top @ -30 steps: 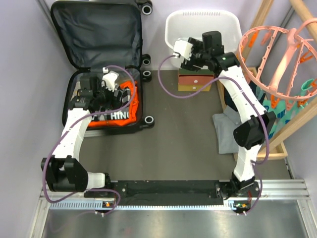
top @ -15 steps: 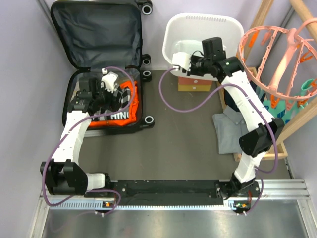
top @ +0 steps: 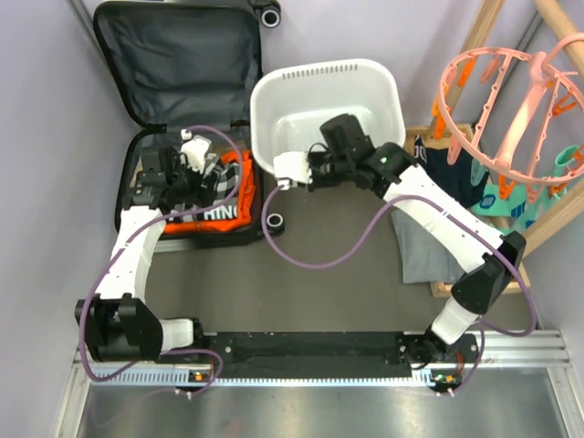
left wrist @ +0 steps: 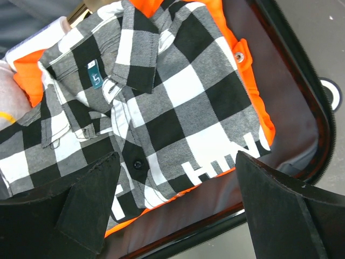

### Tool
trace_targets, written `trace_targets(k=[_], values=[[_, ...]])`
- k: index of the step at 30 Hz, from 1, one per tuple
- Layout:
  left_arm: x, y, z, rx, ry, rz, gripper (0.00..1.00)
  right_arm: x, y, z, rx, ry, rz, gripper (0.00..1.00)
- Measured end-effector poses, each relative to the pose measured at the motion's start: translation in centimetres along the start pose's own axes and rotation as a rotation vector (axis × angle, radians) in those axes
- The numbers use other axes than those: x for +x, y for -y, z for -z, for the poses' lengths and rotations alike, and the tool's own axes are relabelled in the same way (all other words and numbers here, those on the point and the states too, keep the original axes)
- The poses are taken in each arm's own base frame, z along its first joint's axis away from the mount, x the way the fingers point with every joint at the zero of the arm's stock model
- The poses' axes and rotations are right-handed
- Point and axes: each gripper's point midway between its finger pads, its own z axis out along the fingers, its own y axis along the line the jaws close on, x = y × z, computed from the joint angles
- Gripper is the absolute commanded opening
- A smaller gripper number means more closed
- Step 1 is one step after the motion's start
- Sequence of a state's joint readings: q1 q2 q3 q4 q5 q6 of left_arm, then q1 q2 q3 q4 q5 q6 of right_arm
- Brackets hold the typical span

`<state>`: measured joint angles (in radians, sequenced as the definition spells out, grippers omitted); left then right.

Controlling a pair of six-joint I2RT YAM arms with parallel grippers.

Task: Open, take out, and arrange the luggage

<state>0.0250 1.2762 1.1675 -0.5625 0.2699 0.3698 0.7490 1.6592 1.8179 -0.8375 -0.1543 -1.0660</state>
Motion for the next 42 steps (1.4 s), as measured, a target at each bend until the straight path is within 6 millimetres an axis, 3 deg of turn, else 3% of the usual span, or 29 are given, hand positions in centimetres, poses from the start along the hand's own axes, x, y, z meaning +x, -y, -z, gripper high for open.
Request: trace_targets(k=[8,11,14,16,22,28,36,42], values=[[0.6,-1.3,0.0,-0.041,-0.009,0.018,0.92,-2.1,-5.7,-0.8,-0.048,0.007,-0.172,0.0],[0.7,-1.7,0.1,-0.051,-0.008,0.025,0.92,-2.6,-10.1,-0.9,-0.131,-0.017,-0.271,0.0],[0.8,-1.9,0.2,-0.057,-0.006,0.028,0.92,-3.0,-16.5,-1.1,-0.266,-0.067,-0.318,0.0],[0.8,-1.9,0.3,-0.057,-0.004,0.031,0.91,-3.2,-18.8,-0.9,-0.295,-0.075,-0.297,0.0],[0.7,-2.1,0.4,-0.062,0.003,0.034,0.92,-3.3,-21.0,0.6,-0.283,-0.049,-0.39,0.0],[0.8,-2.4,0.5,-0.069,0.005,0.039,0.92,-4.2,-26.5,0.2,-0.383,-0.067,-0.402,0.0],[0.7,-2.4,0.5,-0.063,0.011,0.043,0.92,-6.3,-28.2,-1.6,-0.392,-0.081,-0.491,0.0],[0.7,-2.3,0.5,-0.054,0.015,0.045,0.92,-7.2,-29.2,-1.0,-0.393,-0.107,-0.49,0.0]])
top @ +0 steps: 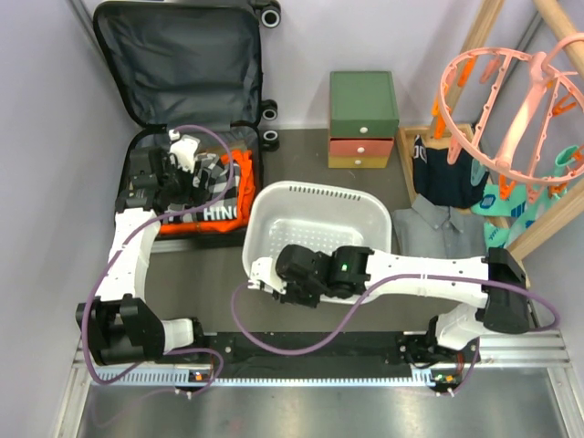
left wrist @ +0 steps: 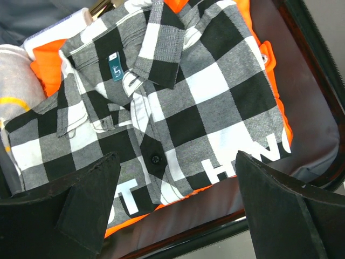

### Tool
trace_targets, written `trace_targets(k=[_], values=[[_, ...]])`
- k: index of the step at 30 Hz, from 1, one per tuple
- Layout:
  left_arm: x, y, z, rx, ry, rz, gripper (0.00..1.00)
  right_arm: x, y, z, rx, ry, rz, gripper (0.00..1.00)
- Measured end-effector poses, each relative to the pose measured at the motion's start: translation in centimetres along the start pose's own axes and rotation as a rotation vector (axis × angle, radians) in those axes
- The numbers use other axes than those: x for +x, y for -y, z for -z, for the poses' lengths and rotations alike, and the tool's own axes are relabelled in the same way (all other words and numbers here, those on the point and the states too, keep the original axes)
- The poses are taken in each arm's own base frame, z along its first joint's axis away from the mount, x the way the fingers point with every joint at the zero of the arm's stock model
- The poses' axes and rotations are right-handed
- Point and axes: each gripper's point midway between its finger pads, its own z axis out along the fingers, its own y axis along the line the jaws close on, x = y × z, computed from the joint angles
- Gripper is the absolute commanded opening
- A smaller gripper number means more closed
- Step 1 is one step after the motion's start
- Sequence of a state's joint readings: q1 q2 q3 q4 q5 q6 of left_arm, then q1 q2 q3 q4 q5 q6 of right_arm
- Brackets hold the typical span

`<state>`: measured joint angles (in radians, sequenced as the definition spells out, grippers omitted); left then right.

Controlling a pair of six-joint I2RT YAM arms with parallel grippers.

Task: Open, take out, and arrange the luggage

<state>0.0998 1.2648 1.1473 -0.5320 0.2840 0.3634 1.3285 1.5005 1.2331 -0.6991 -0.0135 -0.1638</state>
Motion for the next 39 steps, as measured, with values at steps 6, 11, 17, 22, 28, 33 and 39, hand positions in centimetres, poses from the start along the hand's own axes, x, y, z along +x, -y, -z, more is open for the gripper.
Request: trace_targets(k=[6,11,17,22,28,33,39], values=[[-0.3,0.2,0.2,0.013,0.013,0.002,0.92,0.5,-2.0,0.7,-0.035,-0.007,0.011,0.0],[-0.8,0.4,0.8,0.012,0.036,-0.003,0.92,2.6,-5.7,1.9,-0.166,-0.059,0.012,0.0],[-1.2,0.5,1.3,0.013,0.052,-0.005,0.92,3.6,-6.3,1.9,-0.169,-0.089,0.007,0.03],[-1.2,0.4,1.4,0.007,0.053,0.0,0.92,3.7,-6.3,1.4,-0.163,-0.094,0.008,0.48],[-0.4,-1.5,1.0,-0.09,0.016,0.069,0.88,6.8,-6.3,1.5,-0.149,-0.258,-0.032,0.62],[2.2,-5.3,-0.6,-0.215,-0.06,0.209,0.84,1.1,-3.4,3.7,-0.017,-0.115,0.013,0.99],[7.1,-11.1,-1.3,-0.39,-0.155,0.416,0.83,-9.2,4.9,6.4,0.158,0.288,-0.099,0.99]])
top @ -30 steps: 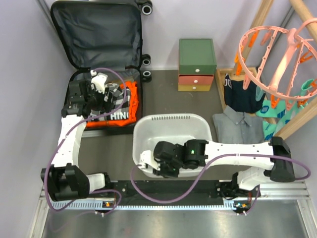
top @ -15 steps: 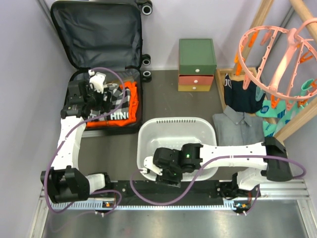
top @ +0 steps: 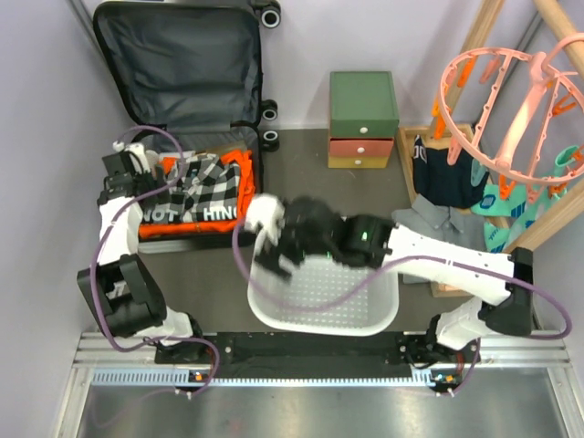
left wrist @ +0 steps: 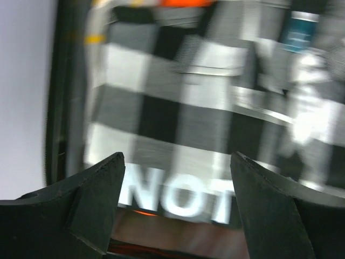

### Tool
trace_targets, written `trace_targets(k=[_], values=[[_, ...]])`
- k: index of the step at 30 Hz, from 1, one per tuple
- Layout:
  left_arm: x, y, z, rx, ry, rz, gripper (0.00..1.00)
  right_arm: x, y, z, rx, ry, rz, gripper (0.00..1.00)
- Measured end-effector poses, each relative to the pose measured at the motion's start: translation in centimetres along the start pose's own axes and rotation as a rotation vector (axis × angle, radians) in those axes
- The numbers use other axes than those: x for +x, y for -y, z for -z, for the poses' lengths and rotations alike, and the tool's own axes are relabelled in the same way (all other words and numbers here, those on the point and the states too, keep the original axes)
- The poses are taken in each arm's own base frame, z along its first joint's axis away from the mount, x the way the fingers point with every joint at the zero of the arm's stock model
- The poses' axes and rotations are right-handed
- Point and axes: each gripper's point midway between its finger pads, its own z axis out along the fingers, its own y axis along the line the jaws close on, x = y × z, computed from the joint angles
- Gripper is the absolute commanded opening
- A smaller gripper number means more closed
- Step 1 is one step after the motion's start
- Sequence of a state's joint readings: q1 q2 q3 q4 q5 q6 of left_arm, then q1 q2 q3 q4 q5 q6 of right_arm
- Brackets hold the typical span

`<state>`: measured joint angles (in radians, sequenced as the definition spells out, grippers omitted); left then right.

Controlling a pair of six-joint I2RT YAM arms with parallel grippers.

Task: Open, take out, and arrange the luggage

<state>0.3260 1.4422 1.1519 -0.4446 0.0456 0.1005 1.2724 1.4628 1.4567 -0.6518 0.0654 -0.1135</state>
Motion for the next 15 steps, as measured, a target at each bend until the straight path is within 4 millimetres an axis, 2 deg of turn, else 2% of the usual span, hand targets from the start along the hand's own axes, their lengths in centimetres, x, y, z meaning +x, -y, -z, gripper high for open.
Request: trace_targets(k=[3,4,5,7,8,10,12,13,15], values=[[0.6,-2.2,-0.9,-0.055,-0.017,0.066,0.83,-4.2,6.8,-1.0,0.128,0.165,-0.167,0.99],[0.7,-2.6,-1.2,-0.066,-0.018,0.08,0.82,-5.2,8.6,-1.4,0.158,0.205,-0.213,0.96],[0.8,-3.0,-1.5,-0.075,-0.022,0.094,0.82,-6.7,10.9,-2.2,0.192,0.258,-0.282,0.87],[1.0,-3.7,-2.2,-0.087,-0.032,0.113,0.81,-8.9,13.5,-4.0,0.209,0.31,-0.364,0.81],[1.0,-4.0,-2.6,-0.091,-0.036,0.121,0.8,-10.5,15.0,-5.6,0.212,0.341,-0.413,0.76],[0.9,-4.6,-3.3,-0.096,-0.045,0.135,0.77,-12.6,16.8,-8.6,0.208,0.379,-0.479,0.7],[0.6,-5.6,-4.3,-0.102,-0.05,0.152,0.75,-13.4,18.1,-11.8,0.213,0.398,-0.552,0.63],[0.4,-6.0,-4.6,-0.104,-0.052,0.159,0.74,-13.1,18.6,-13.4,0.225,0.398,-0.588,0.6],[-0.1,-6.9,-5.5,-0.111,-0.053,0.171,0.74,-11.0,19.1,-16.5,0.253,0.363,-0.658,0.57]])
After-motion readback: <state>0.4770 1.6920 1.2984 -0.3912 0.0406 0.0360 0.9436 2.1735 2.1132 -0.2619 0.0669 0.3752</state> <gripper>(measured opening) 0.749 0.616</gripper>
